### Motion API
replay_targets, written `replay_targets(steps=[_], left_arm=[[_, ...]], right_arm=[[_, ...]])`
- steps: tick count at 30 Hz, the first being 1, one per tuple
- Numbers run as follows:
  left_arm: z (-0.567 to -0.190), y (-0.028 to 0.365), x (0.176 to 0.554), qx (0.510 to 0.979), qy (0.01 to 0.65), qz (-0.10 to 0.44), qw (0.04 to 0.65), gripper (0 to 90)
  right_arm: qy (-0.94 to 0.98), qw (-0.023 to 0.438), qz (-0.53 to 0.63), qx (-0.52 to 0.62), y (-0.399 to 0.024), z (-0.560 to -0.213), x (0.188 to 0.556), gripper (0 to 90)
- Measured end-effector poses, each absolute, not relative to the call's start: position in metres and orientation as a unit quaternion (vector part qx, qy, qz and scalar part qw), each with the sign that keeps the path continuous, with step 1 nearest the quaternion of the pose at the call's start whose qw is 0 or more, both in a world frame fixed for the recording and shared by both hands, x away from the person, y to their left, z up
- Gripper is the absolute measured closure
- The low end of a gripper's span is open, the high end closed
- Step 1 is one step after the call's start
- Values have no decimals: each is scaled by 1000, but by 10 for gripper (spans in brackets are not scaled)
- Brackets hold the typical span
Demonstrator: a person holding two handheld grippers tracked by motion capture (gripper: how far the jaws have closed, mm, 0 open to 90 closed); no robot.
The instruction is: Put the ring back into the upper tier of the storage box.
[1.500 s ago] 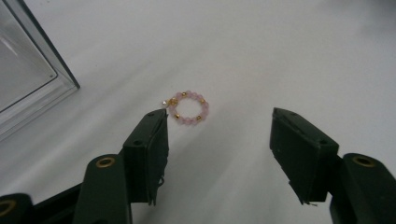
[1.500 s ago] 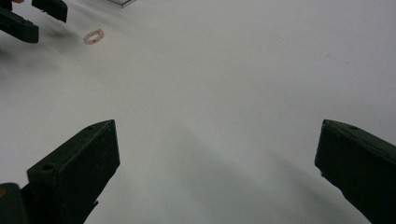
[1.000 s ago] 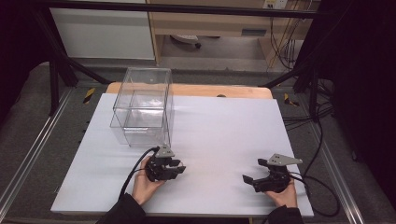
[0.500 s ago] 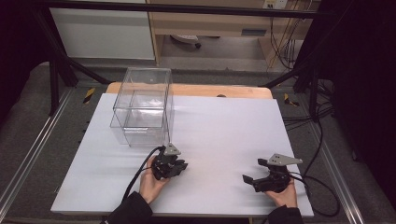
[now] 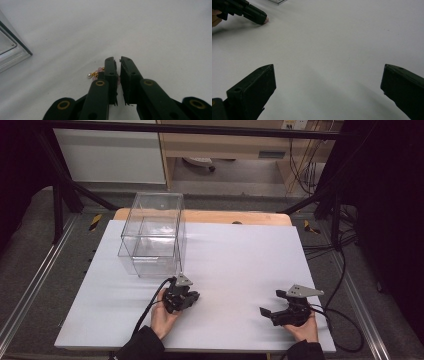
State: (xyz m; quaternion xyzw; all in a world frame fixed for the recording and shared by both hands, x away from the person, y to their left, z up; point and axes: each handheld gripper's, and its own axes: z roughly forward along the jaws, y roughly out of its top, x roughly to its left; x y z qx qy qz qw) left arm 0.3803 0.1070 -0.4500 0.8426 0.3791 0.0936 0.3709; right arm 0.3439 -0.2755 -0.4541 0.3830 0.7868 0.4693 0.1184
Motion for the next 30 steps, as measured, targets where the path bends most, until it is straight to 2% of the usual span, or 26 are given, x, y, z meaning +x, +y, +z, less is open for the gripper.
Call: replay_targets(steps=[8, 21, 30], left_arm=[[-450, 107, 379, 848, 372, 98, 366, 865], [-450, 106, 379, 846, 376, 92, 366, 849], [-450, 103, 375, 848, 376, 111, 357, 875]], right_arm=[[786, 118, 470, 384, -276, -454, 344, 4], [786, 116, 470, 384, -275, -454, 344, 4], [786, 116, 470, 385, -275, -454, 344, 4]])
